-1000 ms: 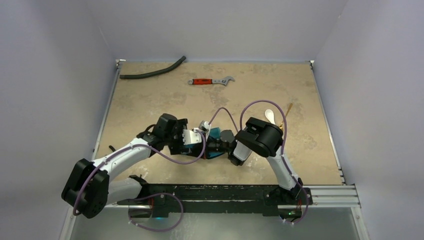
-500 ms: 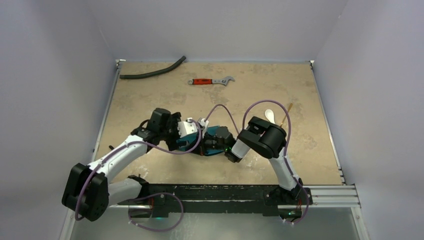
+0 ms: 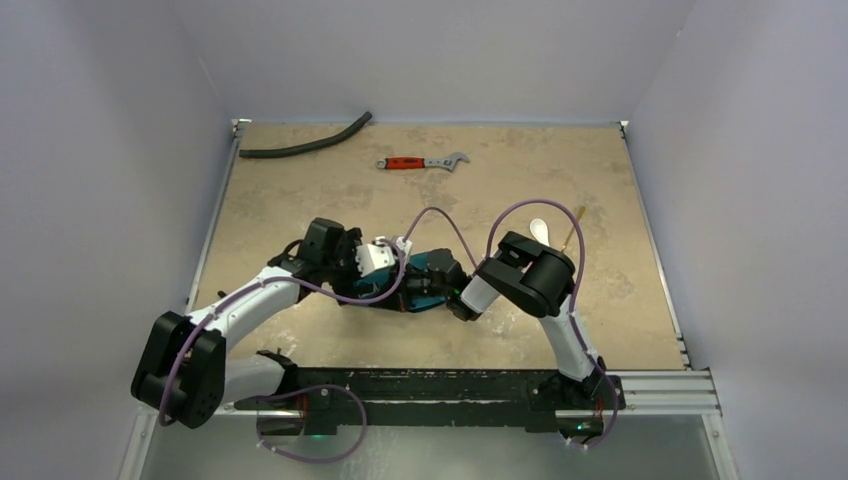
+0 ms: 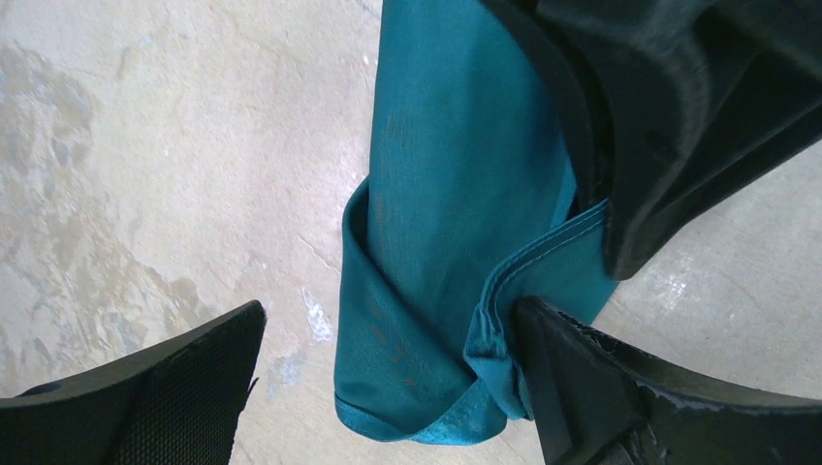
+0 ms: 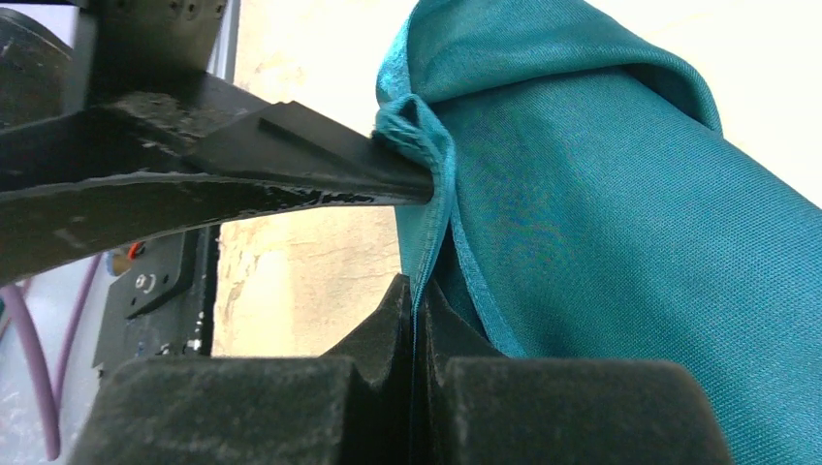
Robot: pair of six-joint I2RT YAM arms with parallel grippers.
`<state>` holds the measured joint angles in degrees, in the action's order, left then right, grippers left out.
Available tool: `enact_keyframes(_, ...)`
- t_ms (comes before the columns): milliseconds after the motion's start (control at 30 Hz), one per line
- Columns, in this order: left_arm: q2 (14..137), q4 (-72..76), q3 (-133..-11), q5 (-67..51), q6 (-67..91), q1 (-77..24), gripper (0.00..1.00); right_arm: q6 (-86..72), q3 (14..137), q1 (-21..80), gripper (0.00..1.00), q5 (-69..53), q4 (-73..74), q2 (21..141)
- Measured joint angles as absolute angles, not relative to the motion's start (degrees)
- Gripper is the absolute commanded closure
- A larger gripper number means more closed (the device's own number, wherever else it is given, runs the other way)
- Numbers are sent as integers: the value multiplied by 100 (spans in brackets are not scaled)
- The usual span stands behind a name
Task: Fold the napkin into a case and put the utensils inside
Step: Fold the 2/3-rectangle-folded napkin at the center of the board.
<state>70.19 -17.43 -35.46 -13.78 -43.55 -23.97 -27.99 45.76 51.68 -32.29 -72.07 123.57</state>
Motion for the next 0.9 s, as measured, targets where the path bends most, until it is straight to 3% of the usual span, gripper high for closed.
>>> enact_keyframes(100,7030,-1656,-3406,-1306,-4370,-2324,2,-2950,4576,5168,98,-3387,-7205,12357)
enact_keyframes(333,7074,-1518,-3326,-1269,-4329,-2283,19,-3221,4576,5168,100,-3472,-7220,12357)
enact_keyframes(900,7111,-1573,-3258,-1361,-4397,-2231,42,-3535,4963,5170,100,-3614,-6753,12361)
